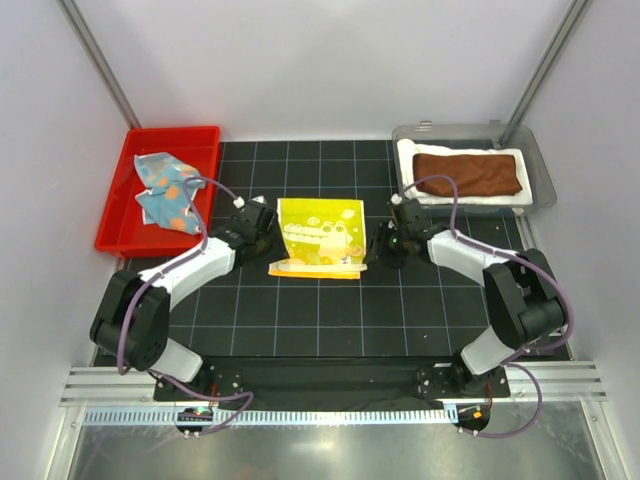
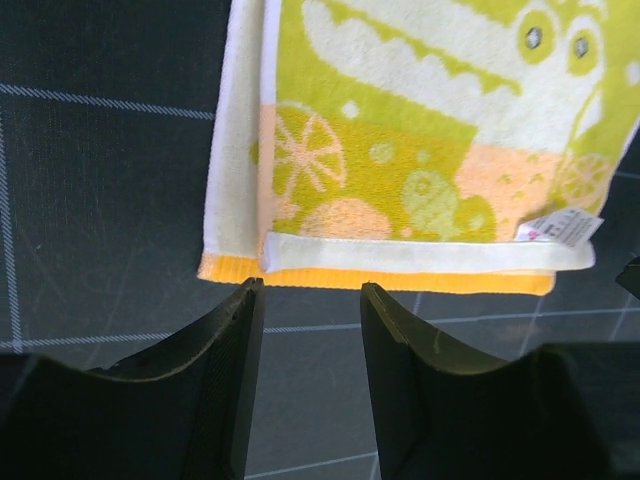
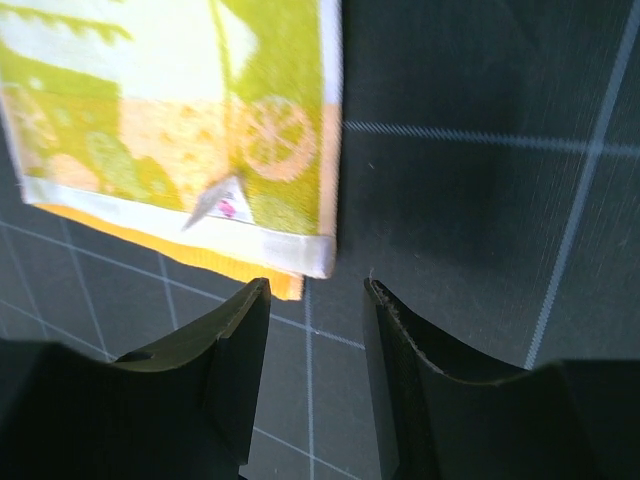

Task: Fold and stack the towels
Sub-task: Fold the towel

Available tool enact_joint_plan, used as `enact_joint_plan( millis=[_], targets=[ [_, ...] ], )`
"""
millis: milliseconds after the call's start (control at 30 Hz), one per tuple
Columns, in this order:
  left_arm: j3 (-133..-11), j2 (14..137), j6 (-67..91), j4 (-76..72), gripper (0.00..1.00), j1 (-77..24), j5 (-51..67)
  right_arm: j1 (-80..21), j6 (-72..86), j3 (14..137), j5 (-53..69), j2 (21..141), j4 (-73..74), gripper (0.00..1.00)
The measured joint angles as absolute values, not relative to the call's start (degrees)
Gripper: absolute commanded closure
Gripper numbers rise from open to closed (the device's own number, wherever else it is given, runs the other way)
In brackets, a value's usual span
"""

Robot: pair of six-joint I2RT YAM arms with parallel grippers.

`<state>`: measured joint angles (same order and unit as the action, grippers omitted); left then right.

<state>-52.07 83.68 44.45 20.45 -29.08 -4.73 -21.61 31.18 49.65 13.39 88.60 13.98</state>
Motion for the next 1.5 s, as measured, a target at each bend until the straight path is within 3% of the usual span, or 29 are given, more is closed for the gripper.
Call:
enact_joint_plan(
  millis=[267, 567, 900, 1067, 1100, 1233, 1333, 1467, 1500],
  targets=[
    [-52.1, 90.2, 40.2, 19.8, 0.52, -24.5, 2.8, -28.8, 40.8, 48.8, 6.7, 92.0, 15.2, 0.51],
    [-52.3, 94.9, 38.5, 17.0, 0.54, -23.8, 8.0, -29.4, 49.3, 45.0, 1.6, 90.5, 10.1, 0.5],
    [-52.3, 95.2, 38.7, 17.1, 0.64, -23.8, 7.6, -29.4, 55.5, 42.7, -1.7, 89.1, 7.6, 0.53],
    [-52.4, 95.2, 38.5, 18.0, 0.73, -23.8, 6.6, -29.4, 56.9, 41.6, -3.1, 89.1, 5.7, 0.63],
    [-52.4, 95.2, 38.5, 18.3, 0.8, -23.8, 6.5, -29.4, 57.1, 41.4, -3.3, 89.1, 5.3, 0.64],
    [-53.3, 95.2, 38.4, 20.2, 0.9, -23.8, 6.0, -29.4, 57.6, 40.8, -4.3, 89.1, 4.0, 0.7],
    [-54.0, 95.2, 38.4, 20.9, 1.0, -23.9, 6.0, -29.4, 57.7, 40.6, -4.9, 89.4, 3.6, 0.8],
    [-54.9, 95.2, 38.3, 21.9, 1.0, -23.9, 6.0, -29.4, 57.5, 40.6, -5.2, 89.6, 3.1, 0.99],
    [-55.1, 95.2, 38.3, 22.2, 1.0, -23.9, 6.0, -29.4, 57.4, 40.6, -5.2, 89.6, 3.0, 0.99]
  ],
)
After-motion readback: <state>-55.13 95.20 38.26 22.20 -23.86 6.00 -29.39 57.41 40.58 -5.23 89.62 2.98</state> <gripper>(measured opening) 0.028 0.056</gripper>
